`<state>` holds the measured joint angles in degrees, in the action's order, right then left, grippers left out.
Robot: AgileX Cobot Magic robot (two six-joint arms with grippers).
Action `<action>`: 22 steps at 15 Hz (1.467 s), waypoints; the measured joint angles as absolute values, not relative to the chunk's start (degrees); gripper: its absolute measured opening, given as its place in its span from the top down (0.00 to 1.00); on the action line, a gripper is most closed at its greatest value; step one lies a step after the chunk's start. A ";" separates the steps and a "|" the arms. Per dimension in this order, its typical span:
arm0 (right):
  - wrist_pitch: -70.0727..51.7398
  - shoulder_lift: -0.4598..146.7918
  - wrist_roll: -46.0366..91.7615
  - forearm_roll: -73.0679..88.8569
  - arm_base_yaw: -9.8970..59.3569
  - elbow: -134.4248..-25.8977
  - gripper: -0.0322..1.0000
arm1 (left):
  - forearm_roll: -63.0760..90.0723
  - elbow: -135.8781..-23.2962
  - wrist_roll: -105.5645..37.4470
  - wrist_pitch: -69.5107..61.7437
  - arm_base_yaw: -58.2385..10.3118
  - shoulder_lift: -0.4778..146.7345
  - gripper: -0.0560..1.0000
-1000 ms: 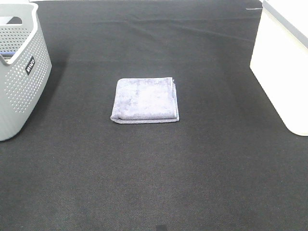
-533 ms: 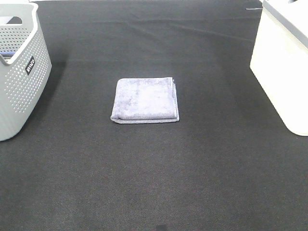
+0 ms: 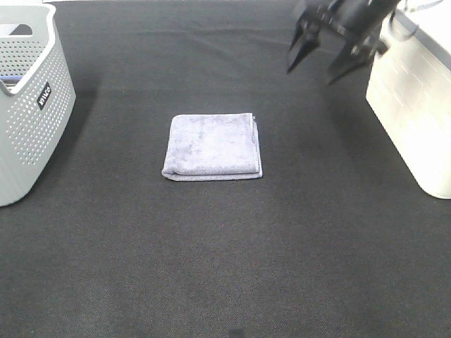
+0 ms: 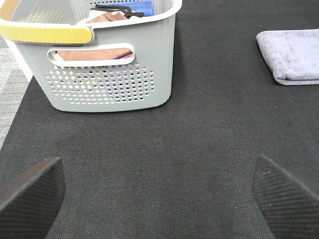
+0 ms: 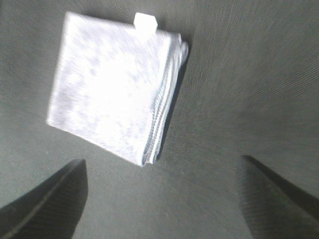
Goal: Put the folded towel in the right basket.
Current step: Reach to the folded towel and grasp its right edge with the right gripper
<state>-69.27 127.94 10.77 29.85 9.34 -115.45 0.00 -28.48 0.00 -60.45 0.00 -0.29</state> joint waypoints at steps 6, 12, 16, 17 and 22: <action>-68.93 137.91 13.64 36.04 9.34 -115.45 0.23 | 0.00 -28.48 0.00 -60.45 0.00 -0.29 0.03; -63.25 143.18 18.33 42.51 9.34 -115.45 0.23 | 0.00 -28.48 0.00 -60.45 0.00 -0.29 0.03; -63.14 145.99 18.68 42.80 11.12 -117.51 0.23 | 0.00 -28.48 0.00 -60.45 0.00 -0.29 0.03; -63.14 145.99 18.68 42.80 11.12 -117.51 0.23 | 0.00 -28.48 0.00 -60.45 0.00 -0.29 0.03; -60.85 147.59 16.73 41.83 12.49 -119.92 0.24 | 0.00 -28.48 0.00 -60.45 0.00 -0.29 0.03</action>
